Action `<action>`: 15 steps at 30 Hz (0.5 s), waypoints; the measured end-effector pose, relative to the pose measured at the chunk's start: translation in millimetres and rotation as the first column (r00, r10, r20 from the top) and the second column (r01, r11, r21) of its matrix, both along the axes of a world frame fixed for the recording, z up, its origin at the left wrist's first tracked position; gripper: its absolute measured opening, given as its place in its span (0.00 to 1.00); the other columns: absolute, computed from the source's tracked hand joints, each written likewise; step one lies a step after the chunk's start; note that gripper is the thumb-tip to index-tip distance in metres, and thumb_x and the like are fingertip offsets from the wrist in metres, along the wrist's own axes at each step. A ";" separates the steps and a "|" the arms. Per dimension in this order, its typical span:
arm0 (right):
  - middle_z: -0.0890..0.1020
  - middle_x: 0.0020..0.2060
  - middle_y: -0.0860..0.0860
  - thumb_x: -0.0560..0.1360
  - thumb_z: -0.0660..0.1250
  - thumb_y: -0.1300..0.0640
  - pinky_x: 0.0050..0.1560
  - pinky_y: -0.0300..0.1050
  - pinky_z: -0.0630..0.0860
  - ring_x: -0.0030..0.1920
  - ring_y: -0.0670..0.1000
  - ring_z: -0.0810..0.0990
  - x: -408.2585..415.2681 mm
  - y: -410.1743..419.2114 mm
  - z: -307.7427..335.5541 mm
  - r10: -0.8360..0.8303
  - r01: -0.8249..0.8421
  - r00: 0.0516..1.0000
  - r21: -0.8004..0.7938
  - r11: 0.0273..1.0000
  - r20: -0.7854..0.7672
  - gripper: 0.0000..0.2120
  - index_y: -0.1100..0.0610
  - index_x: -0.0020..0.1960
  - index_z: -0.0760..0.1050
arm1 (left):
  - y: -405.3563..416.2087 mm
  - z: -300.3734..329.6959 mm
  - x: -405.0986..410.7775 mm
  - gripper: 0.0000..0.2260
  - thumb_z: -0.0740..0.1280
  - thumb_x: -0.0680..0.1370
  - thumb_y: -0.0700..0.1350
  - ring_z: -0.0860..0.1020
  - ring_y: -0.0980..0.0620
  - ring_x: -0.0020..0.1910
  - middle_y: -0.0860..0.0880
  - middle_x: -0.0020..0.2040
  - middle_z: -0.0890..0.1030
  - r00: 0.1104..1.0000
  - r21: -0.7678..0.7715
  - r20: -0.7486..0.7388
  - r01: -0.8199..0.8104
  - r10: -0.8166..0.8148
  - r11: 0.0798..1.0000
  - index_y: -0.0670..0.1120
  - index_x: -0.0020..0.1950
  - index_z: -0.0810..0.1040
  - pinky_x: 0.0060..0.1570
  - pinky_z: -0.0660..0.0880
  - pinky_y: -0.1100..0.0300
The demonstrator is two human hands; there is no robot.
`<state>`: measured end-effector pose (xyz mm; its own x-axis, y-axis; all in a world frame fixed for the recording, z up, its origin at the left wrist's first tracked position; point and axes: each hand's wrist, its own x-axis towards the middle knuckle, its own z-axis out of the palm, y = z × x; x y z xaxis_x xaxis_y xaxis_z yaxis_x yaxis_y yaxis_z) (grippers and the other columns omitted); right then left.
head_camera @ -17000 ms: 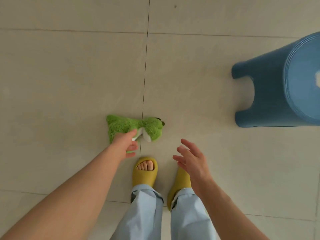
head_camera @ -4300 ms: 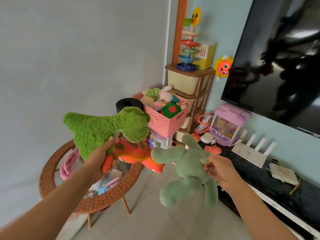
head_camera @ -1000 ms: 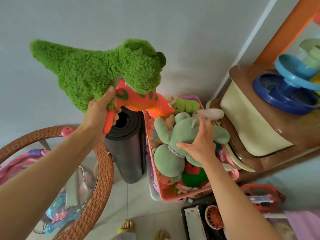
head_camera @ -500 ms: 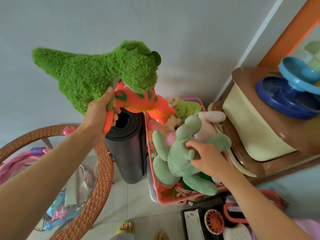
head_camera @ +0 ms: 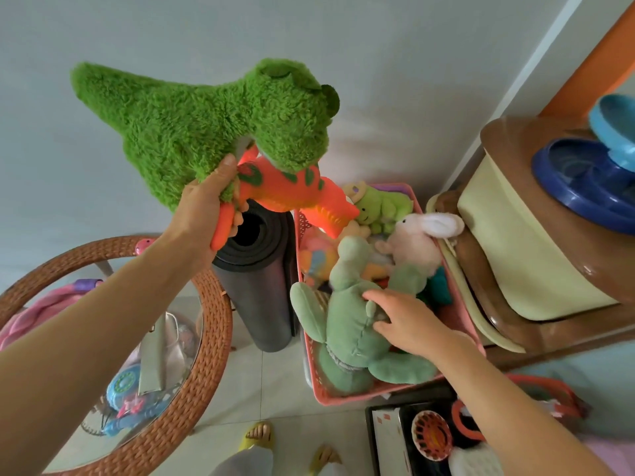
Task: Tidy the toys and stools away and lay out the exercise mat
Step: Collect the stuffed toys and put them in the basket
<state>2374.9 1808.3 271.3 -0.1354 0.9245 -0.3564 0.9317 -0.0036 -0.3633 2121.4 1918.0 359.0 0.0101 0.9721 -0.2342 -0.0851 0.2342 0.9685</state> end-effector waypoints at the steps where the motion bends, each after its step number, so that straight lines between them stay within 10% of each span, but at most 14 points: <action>1: 0.74 0.62 0.48 0.75 0.63 0.58 0.56 0.48 0.72 0.60 0.52 0.74 1.7 -2.0 -4.0 0.020 -0.019 0.999 -0.041 0.999 0.036 0.21 0.52 0.68 0.66 | 0.4 0.1 1.0 0.25 0.60 0.78 0.57 0.70 0.57 0.20 0.51 0.24 0.75 1.000 0.003 -0.002 -0.001 0.001 1.000 0.49 0.22 0.72 0.23 0.66 0.67; 5: 0.73 0.55 0.54 0.75 0.62 0.60 0.41 0.47 0.67 0.48 0.54 0.75 -6.1 -17.0 -13.9 0.181 -0.148 0.951 -0.146 0.978 0.251 0.15 0.56 0.61 0.65 | 0.5 2.2 5.6 0.23 0.60 0.77 0.58 0.70 0.57 0.19 0.51 0.23 0.74 1.000 -0.001 -0.009 -0.016 0.016 1.000 0.50 0.24 0.72 0.23 0.66 0.67; 10: 0.71 0.59 0.59 0.73 0.62 0.65 0.52 0.50 0.72 0.58 0.59 0.74 -14.3 -14.5 -31.2 0.140 -0.114 0.926 -0.096 0.989 0.350 0.21 0.58 0.64 0.63 | -1.2 5.3 16.8 0.20 0.61 0.77 0.57 0.70 0.57 0.19 0.51 0.22 0.74 1.000 0.031 -0.017 -0.004 0.005 1.000 0.46 0.31 0.72 0.23 0.65 0.67; 15: 0.69 0.65 0.52 0.74 0.64 0.58 0.58 0.46 0.71 0.62 0.53 0.71 7.3 -15.4 -23.9 -0.158 0.155 0.986 -0.050 0.987 -0.058 0.25 0.50 0.69 0.62 | 7.0 36.9 21.7 0.15 0.61 0.77 0.56 0.69 0.57 0.19 0.49 0.26 0.74 0.993 0.070 0.028 0.110 -0.112 0.991 0.47 0.37 0.74 0.20 0.65 0.70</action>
